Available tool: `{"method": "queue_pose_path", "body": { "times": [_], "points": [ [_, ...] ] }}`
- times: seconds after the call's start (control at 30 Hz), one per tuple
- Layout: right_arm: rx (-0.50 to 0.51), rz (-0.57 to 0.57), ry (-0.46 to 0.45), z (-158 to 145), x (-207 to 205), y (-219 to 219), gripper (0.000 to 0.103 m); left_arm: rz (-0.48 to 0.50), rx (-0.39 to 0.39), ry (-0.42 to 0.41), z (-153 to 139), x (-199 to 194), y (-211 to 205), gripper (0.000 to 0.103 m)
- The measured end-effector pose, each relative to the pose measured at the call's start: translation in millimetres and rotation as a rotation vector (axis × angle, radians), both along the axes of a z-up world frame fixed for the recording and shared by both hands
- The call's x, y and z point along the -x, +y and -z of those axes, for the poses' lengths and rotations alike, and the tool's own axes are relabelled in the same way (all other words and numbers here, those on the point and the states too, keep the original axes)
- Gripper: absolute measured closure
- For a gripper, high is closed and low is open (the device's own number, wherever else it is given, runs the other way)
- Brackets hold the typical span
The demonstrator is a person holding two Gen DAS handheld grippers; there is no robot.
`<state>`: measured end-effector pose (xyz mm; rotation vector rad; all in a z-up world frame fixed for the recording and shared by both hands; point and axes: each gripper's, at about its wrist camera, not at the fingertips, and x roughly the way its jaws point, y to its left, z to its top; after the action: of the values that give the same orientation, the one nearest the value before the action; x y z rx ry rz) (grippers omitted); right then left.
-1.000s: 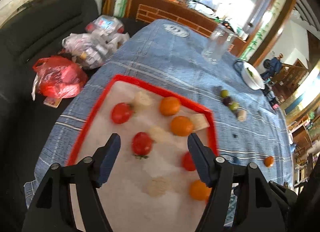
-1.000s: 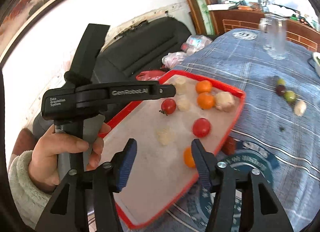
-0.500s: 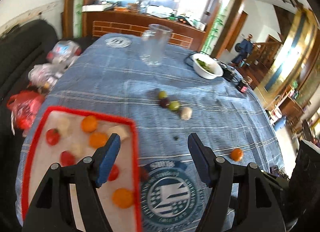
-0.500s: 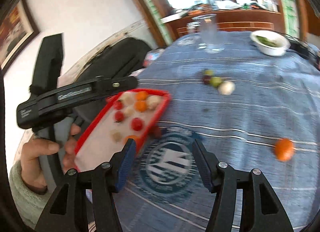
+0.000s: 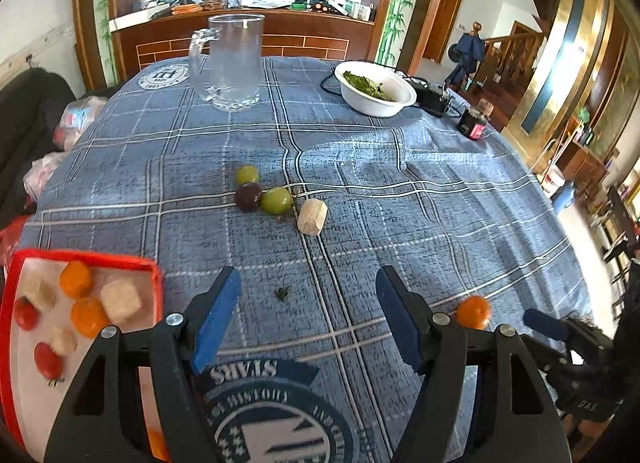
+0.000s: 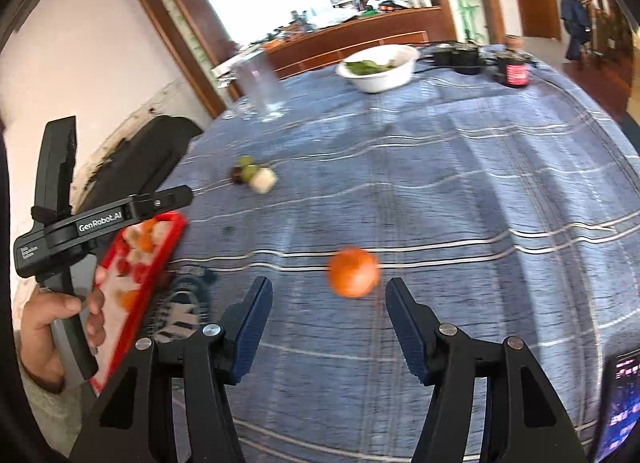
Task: Organize fruits
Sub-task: 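Move left tool to the beige cork cube while right tool approaches the orange, then close left tool on the cork cube while right tool grasps the orange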
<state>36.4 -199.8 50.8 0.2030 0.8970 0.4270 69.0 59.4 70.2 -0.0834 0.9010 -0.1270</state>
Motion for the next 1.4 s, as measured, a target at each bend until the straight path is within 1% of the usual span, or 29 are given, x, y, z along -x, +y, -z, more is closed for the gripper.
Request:
{"method": "queue_pose_path", "body": {
  "times": [0.13,0.2,0.3,0.37,0.4,0.47,0.53,0.63,0.73,0.8,0.87,0.93,0.97,1.0,1.07,1.13,1.23,1.4],
  "points": [
    [0.016,0.011,0.023,7.8,-10.8,-2.5,0.043,0.027,-0.054,0.006,15.2,-13.4,-9.8,0.034],
    [0.023,0.004,0.024,10.9,-16.9,2.3,0.044,0.022,-0.082,0.025,25.1,-21.3,-13.5,0.034],
    [0.028,-0.01,0.027,15.2,-21.8,9.2,0.045,0.002,-0.087,0.044,34.7,-31.7,-12.0,0.034],
    [0.03,-0.02,0.026,16.9,-23.0,13.4,0.045,-0.003,-0.058,0.05,37.3,-37.9,-10.9,0.04],
    [0.034,-0.025,0.026,18.1,-24.3,14.5,0.045,-0.004,-0.052,0.05,38.5,-40.8,-11.5,0.044],
    [0.049,-0.03,0.025,19.9,-26.8,16.6,0.046,-0.009,-0.059,0.048,39.8,-46.4,-13.3,0.048],
    [0.067,-0.028,0.026,21.9,-29.7,17.9,0.046,-0.004,-0.071,0.051,41.7,-54.2,-15.9,0.055],
    [0.086,-0.024,0.029,26.2,-33.6,17.5,0.046,0.007,-0.07,0.064,44.9,-66.6,-20.3,0.06],
    [0.084,-0.023,0.04,30.6,-36.8,15.5,0.05,0.022,-0.093,0.074,49.5,-75.3,-27.0,0.061],
    [0.08,-0.028,0.046,33.3,-38.5,15.0,0.052,0.034,-0.103,0.088,54.1,-81.1,-31.9,0.066],
    [0.074,-0.032,0.047,34.0,-39.1,14.9,0.053,0.032,-0.12,0.089,56.6,-85.5,-34.6,0.067],
    [0.081,-0.038,0.042,33.8,-39.4,17.3,0.053,0.037,-0.114,0.103,60.3,-90.1,-35.1,0.073],
    [0.084,-0.042,0.041,33.8,-39.5,18.7,0.053,0.036,-0.119,0.109,62.4,-92.3,-35.6,0.073],
    [0.085,-0.046,0.041,34.1,-40.1,20.3,0.054,0.037,-0.121,0.106,63.4,-93.5,-36.0,0.073],
    [0.085,-0.053,0.042,34.4,-40.9,22.7,0.057,0.038,-0.119,0.098,62.7,-94.8,-36.2,0.077],
    [0.088,-0.064,0.043,34.6,-40.8,25.6,0.059,0.039,-0.118,0.094,62.0,-93.6,-35.7,0.078],
    [0.093,-0.091,0.04,35.1,-38.5,31.7,0.067,0.053,-0.113,0.09,62.2,-88.6,-37.0,0.078],
    [0.124,-0.095,0.023,33.7,-35.5,38.5,0.067,0.073,-0.09,0.102,61.8,-77.1,-37.6,0.078]
  ]
}}
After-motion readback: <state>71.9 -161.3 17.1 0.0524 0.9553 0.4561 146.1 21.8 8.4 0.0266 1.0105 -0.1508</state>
